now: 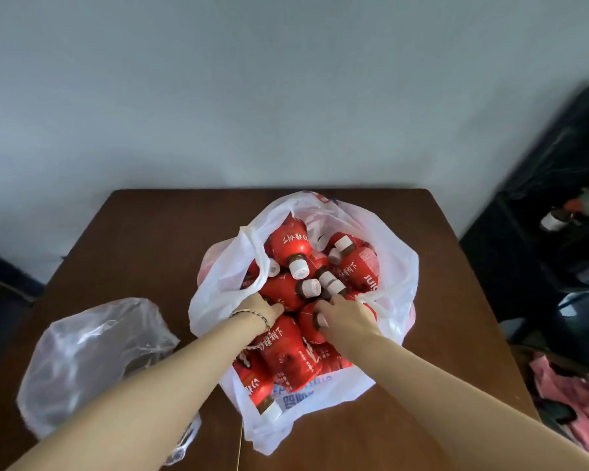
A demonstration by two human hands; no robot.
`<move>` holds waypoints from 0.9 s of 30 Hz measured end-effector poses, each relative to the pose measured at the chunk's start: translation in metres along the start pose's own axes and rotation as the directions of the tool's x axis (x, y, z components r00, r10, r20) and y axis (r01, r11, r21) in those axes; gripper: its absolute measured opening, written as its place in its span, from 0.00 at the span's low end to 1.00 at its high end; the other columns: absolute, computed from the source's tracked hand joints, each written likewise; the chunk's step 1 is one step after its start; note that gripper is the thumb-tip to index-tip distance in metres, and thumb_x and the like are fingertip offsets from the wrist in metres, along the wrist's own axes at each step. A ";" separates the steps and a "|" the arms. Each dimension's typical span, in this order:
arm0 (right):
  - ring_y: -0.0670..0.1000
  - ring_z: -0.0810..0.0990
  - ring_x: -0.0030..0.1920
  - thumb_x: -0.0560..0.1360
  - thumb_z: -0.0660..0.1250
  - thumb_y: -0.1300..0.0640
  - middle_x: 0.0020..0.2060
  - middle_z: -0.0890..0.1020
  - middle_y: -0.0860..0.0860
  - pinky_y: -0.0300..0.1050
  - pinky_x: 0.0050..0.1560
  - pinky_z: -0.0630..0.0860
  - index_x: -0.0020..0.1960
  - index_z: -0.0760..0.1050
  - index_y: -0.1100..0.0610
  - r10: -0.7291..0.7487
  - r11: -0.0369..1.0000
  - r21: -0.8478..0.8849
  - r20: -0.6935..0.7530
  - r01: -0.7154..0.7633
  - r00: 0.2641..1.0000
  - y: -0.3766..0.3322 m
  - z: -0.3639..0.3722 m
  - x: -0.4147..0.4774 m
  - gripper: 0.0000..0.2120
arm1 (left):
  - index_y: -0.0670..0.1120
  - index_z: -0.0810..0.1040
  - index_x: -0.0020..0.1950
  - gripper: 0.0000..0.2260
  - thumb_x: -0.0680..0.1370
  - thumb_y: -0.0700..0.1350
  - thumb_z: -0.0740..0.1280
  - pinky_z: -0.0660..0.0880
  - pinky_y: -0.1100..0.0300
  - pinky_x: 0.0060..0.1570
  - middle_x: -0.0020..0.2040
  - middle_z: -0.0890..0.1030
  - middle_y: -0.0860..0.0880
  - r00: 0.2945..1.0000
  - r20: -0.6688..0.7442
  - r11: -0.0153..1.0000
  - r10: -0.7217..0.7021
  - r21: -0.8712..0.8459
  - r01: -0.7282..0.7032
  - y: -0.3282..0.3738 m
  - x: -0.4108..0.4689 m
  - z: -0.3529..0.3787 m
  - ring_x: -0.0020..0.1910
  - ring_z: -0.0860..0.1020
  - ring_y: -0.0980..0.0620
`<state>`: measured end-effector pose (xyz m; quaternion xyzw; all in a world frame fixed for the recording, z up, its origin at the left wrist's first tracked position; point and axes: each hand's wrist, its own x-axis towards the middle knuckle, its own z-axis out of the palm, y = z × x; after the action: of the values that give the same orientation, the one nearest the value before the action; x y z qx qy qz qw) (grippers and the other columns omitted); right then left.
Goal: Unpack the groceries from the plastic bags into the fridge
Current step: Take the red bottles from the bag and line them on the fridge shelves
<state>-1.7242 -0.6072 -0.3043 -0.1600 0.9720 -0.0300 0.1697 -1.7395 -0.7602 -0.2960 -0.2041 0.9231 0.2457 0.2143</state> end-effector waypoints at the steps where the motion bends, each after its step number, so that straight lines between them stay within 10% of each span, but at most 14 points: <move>1: 0.58 0.77 0.54 0.80 0.57 0.55 0.58 0.75 0.55 0.48 0.48 0.74 0.64 0.69 0.56 -0.007 1.000 0.000 -0.008 0.007 1.000 0.001 0.001 0.001 0.14 | 0.42 0.74 0.57 0.14 0.76 0.49 0.66 0.71 0.56 0.55 0.55 0.79 0.43 0.998 0.033 0.998 0.056 0.001 -0.056 0.000 -0.005 0.000 0.57 0.76 0.43; 4: 0.57 0.75 0.57 0.77 0.62 0.49 0.59 0.73 0.54 0.44 0.46 0.69 0.65 0.68 0.55 -0.015 0.991 0.136 -0.001 0.015 1.000 0.004 -0.003 0.000 0.19 | 0.46 0.69 0.38 0.09 0.75 0.46 0.65 0.69 0.59 0.45 0.42 0.74 0.46 0.949 0.123 0.949 0.290 0.088 -0.302 0.001 -0.033 0.004 0.51 0.77 0.43; 13: 0.47 0.79 0.41 0.71 0.68 0.46 0.41 0.80 0.46 0.42 0.43 0.80 0.48 0.74 0.51 0.150 0.783 0.621 -0.143 -0.029 0.978 0.001 -0.047 -0.035 0.11 | 0.47 0.66 0.62 0.22 0.75 0.59 0.65 0.74 0.62 0.53 0.56 0.77 0.50 0.829 -0.002 0.792 0.559 0.296 -0.534 -0.009 -0.056 0.017 0.55 0.77 0.52; 17: 0.48 0.80 0.42 0.71 0.67 0.44 0.40 0.81 0.45 0.40 0.44 0.79 0.47 0.74 0.53 0.141 0.825 0.564 -0.145 -0.035 0.979 0.005 -0.052 -0.051 0.12 | 0.49 0.64 0.66 0.26 0.74 0.60 0.66 0.78 0.63 0.49 0.55 0.77 0.52 0.708 -0.096 0.687 0.700 0.364 -0.629 -0.014 -0.065 0.021 0.53 0.79 0.54; 20: 0.48 0.81 0.42 0.71 0.67 0.45 0.41 0.82 0.46 0.40 0.45 0.79 0.47 0.76 0.54 0.098 0.851 0.523 -0.090 -0.037 0.991 0.010 -0.044 -0.052 0.12 | 0.47 0.69 0.55 0.31 0.60 0.59 0.78 0.76 0.64 0.24 0.38 0.80 0.52 0.500 -0.135 0.502 0.855 0.459 -0.733 -0.016 -0.062 0.027 0.33 0.80 0.55; 27: 0.50 0.81 0.41 0.72 0.68 0.50 0.39 0.82 0.50 0.46 0.46 0.80 0.46 0.77 0.57 0.085 0.782 0.621 -0.027 -0.050 0.996 0.012 -0.033 -0.044 0.11 | 0.46 0.80 0.51 0.30 0.56 0.61 0.78 0.62 0.67 0.20 0.32 0.76 0.51 0.461 -0.093 0.438 0.882 0.523 -0.731 -0.009 -0.045 0.015 0.28 0.76 0.52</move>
<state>-1.6995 -0.5819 -0.2609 -0.0596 0.9176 -0.3452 0.1877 -1.6936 -0.7470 -0.2882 0.2811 0.9543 0.0774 -0.0651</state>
